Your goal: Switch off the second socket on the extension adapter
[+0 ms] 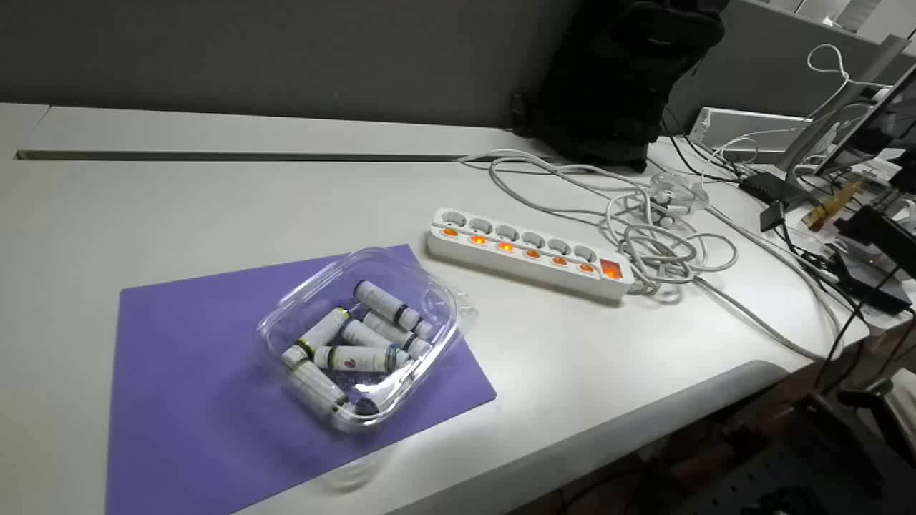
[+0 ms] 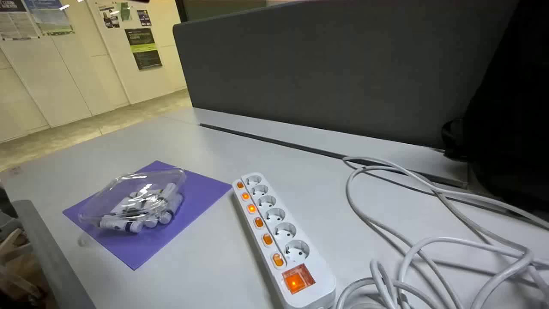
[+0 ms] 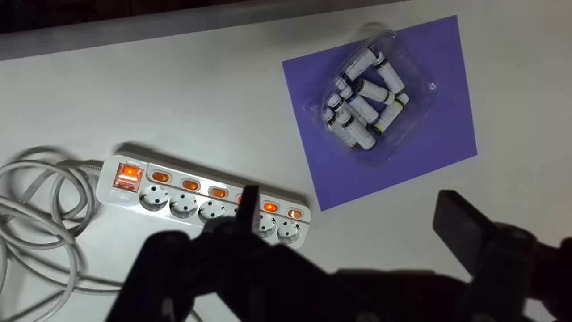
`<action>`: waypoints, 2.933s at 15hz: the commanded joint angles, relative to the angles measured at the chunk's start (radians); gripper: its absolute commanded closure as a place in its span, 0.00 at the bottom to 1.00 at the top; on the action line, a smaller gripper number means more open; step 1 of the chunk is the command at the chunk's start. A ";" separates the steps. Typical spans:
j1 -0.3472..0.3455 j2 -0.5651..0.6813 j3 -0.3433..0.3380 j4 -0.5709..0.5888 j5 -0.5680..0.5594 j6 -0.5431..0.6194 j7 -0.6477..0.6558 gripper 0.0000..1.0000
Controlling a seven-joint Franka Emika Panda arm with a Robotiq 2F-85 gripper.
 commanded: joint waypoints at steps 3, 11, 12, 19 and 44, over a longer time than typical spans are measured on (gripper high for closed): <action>-0.017 0.001 0.015 0.002 0.004 0.000 -0.004 0.00; -0.017 0.001 0.015 0.002 0.004 0.000 -0.004 0.00; -0.017 0.001 0.015 0.002 0.004 0.000 -0.004 0.00; -0.014 -0.025 0.021 -0.020 0.015 0.052 0.002 0.00; 0.055 0.605 0.079 0.166 -0.149 0.708 0.347 1.00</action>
